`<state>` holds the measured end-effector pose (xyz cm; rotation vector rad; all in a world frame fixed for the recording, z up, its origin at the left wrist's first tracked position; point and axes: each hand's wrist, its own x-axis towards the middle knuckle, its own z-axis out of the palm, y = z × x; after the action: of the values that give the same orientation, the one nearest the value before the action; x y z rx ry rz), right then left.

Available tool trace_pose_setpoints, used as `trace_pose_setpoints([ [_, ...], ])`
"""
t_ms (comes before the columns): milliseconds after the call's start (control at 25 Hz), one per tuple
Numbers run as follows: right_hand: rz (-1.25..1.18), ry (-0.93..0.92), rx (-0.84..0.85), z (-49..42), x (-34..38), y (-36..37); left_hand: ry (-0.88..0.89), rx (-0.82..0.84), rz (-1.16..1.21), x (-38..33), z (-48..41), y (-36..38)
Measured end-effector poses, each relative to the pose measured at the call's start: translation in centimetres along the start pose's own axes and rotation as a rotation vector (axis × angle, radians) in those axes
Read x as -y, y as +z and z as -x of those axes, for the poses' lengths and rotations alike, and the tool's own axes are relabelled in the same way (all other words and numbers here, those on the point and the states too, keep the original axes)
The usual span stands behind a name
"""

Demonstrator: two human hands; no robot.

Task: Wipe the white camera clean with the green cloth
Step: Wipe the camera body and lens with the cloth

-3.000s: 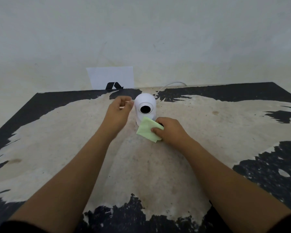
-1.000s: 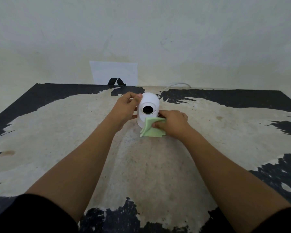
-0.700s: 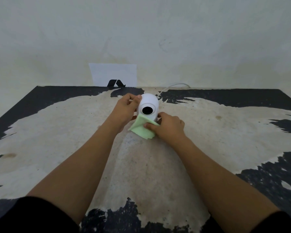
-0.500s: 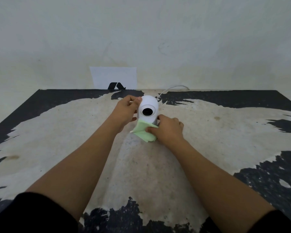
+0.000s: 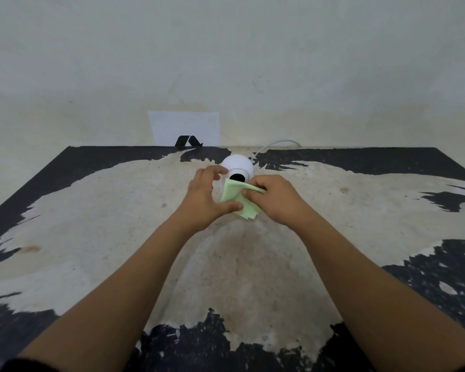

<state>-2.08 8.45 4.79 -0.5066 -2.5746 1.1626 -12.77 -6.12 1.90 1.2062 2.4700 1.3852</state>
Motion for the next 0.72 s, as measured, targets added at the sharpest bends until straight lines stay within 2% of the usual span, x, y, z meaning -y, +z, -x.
trace_pose_setpoints([
  [120, -0.088, -0.028, 0.040, -0.4, 0.4, -0.4, -0.028, -0.064, 0.000, 0.0, -0.8, 0.2],
  [280, -0.242, -0.010, -0.136, -2.3, 0.0, -0.6, -0.078, -0.165, 0.087, 0.5, -2.1, 0.0],
  [560, -0.351, 0.002, -0.168, -5.3, -0.7, 0.3, -0.178, -0.140, 0.297, 0.8, -3.5, 0.1],
  [720, -0.461, 0.038, -0.125, -5.7, -0.5, 0.1, -0.182, -0.124, 0.284, 0.1, -4.4, 0.8],
])
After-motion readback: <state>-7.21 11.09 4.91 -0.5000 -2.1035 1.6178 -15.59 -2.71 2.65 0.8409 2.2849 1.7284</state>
